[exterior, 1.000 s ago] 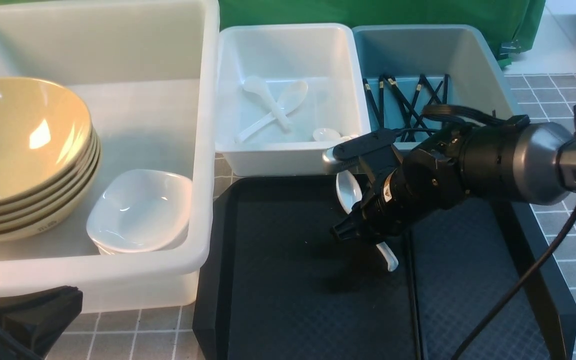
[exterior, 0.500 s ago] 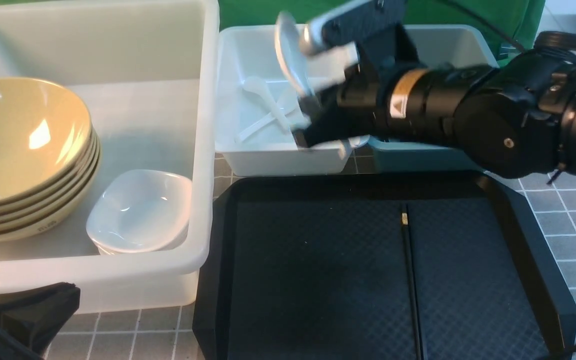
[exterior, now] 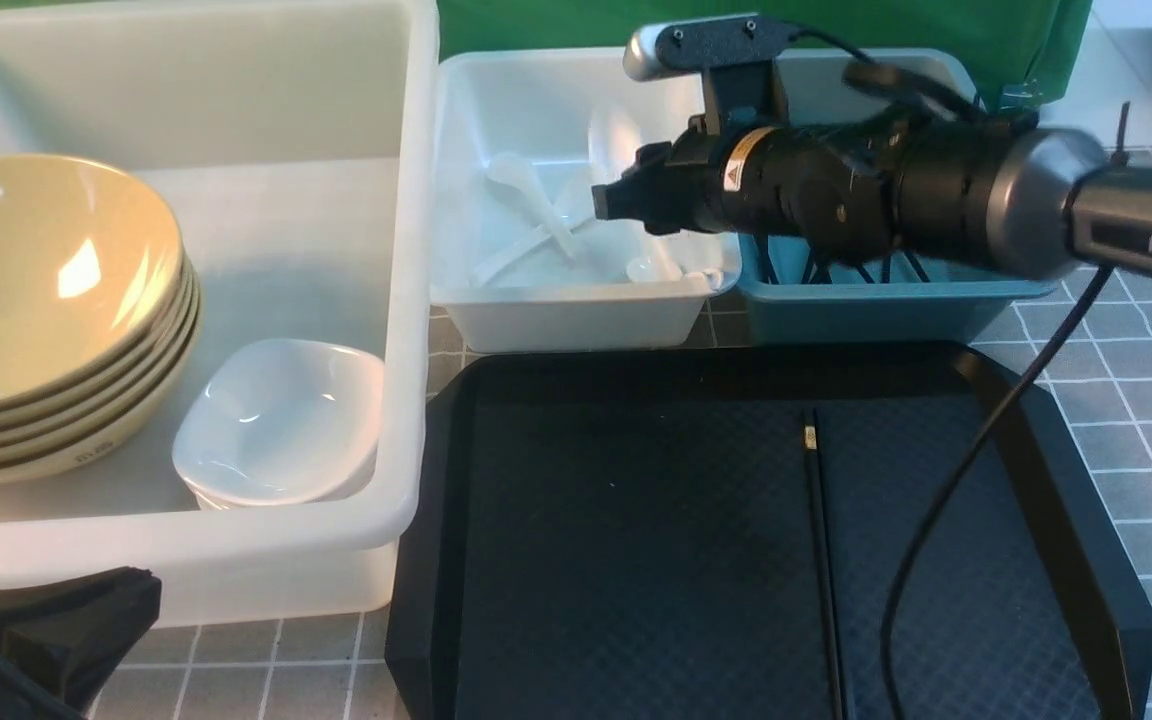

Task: On grey table put chopsticks spoon bowls plates into blue grey white boxes.
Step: 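Place the white spoon into the bin of spoons with the right gripper, then grasp the chopsticks with the right gripper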

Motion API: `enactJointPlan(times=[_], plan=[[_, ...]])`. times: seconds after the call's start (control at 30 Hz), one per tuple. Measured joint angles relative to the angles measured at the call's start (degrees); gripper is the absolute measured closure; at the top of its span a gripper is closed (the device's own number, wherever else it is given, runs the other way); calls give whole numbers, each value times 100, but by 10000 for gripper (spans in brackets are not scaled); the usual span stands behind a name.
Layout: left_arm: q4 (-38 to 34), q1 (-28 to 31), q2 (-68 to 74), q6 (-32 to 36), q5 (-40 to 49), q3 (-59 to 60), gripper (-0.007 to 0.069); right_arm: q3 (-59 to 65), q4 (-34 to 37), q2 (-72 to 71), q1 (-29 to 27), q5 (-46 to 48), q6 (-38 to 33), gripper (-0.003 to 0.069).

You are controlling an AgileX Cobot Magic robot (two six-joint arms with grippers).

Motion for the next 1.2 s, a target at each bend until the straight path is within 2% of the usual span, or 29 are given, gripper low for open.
enactJointPlan(times=[0.03, 0.1, 0.23, 0.3, 0.37, 0.4, 0.47, 0.6, 0.87, 0.93, 1.0, 1.1, 1.2], plan=[[0, 0, 0, 0, 6, 0, 630, -28, 0, -28, 0, 197, 0, 306], [0, 0, 0, 0, 39, 0, 630, -384, 6, -260, 0, 1578, -187, 271], [0, 0, 0, -5, 57, 0, 630, -350, 2, -838, 10, 3650, -524, 256], [0, 0, 0, -5, 57, 0, 630, 243, -18, -1243, 84, 3882, -513, 256], [0, 0, 0, -5, 51, 0, 630, 662, -20, -1393, 128, 3842, -468, 256], [0, 0, 0, -5, 51, 0, 630, 1635, 4, -1757, 243, 3490, -223, 256], [0, 0, 0, -5, 51, 0, 630, 2579, 20, -2049, 307, 2871, 108, 256], [0, 0, 0, -5, 51, 0, 630, 3493, 20, -2240, 322, 1996, 487, 256], [-16, 0, 0, -5, 51, 0, 630, 3736, 15, -1611, 322, 1290, 689, 269], [-18, 0, 0, -5, 56, 0, 630, 3705, -23, -1491, 327, 1122, 626, 301], [-18, 0, -5, -5, 51, 0, 630, 3659, -65, -1405, 327, 1046, 452, 365], [-18, 0, -5, -5, 51, 0, 630, 3635, -101, -1357, 327, 1034, 72, 517], [-23, 0, -5, -5, 51, 0, 630, 3613, -107, -1383, 327, 1090, -147, 555]])
